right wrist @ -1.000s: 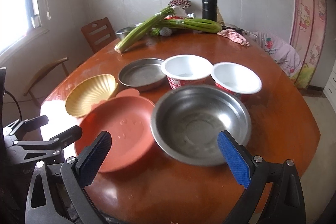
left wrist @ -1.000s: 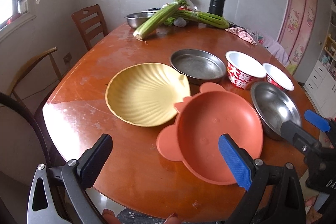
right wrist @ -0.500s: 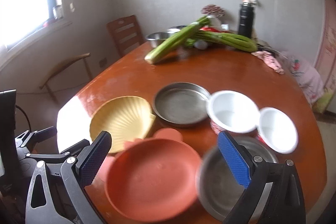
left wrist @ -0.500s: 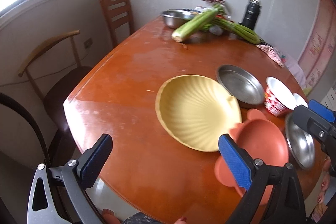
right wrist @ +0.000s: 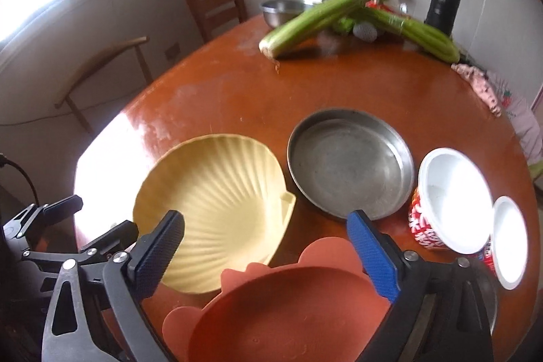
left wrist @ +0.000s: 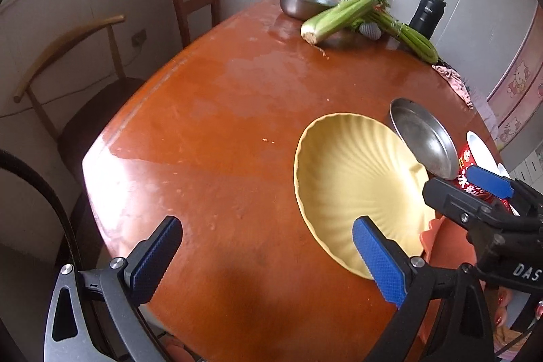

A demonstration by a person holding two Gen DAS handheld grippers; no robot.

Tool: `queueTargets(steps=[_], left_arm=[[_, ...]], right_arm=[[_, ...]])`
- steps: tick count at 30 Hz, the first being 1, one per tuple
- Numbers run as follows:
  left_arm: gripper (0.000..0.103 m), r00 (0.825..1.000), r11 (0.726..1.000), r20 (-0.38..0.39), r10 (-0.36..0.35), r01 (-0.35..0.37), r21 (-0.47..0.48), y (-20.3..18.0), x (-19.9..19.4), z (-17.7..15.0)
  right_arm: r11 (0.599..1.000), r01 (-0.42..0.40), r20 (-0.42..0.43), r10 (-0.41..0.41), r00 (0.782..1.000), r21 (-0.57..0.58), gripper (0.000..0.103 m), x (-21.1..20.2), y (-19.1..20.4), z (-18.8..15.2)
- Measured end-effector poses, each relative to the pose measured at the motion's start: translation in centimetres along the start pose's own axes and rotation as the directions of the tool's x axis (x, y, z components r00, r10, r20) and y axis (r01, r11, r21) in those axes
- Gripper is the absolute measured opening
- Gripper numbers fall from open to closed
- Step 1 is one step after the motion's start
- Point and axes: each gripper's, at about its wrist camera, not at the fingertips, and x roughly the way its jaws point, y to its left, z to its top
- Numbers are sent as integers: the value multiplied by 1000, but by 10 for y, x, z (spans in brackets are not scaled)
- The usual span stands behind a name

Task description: Organize plates and bowls

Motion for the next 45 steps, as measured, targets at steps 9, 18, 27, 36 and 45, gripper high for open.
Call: queueTargets(steps=[9, 18, 27, 36, 45], left_arm=[[89, 1000, 1000, -19, -22, 22, -5, 0, 16, 8], [55, 996, 997, -44, -72, 71, -7, -6, 24, 15], [25, 987, 988, -58, -153, 151, -25, -12, 29, 20], [25, 993, 992, -20, -118, 117, -46, 1, 23, 43], [25, 998, 997, -6, -62, 62, -37, 11, 38, 72]], right_arm=[[1000, 18, -90, -20, 996, -25, 60, 32, -2, 4], [999, 32, -127, -37, 991, -43, 48, 52, -2, 4], [1000, -4, -119, 1, 993, -25, 44, 52, 2, 6], [999, -39, -106, 38, 994, -7, 44, 49, 14, 17], [997, -70, -118, 71, 990, 5, 44, 56, 26, 22]])
